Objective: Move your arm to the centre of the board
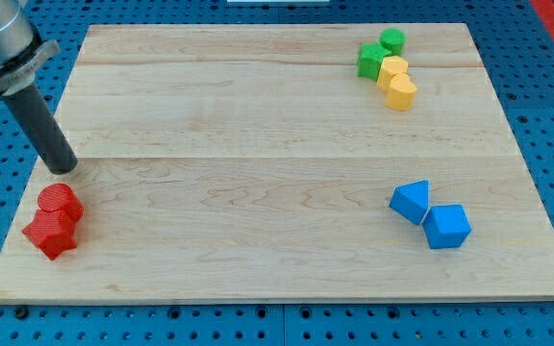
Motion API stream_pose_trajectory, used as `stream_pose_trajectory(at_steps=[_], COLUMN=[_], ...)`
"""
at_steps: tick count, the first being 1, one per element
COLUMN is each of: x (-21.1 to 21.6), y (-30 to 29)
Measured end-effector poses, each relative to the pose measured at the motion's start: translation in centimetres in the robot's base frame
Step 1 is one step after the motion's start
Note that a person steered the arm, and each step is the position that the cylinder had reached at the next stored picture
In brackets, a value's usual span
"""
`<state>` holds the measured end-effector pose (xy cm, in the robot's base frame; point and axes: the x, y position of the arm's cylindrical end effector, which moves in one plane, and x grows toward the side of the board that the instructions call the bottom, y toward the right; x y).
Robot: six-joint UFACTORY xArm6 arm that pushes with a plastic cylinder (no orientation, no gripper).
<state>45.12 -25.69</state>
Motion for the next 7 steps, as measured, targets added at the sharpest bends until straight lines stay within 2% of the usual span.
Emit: stream_pose_trajectory(at_steps=[2, 3, 4, 7], x=[-3.7, -3.1, -3.6, -4.8], y=[-2.0, 1.0, 6.8, 7.6])
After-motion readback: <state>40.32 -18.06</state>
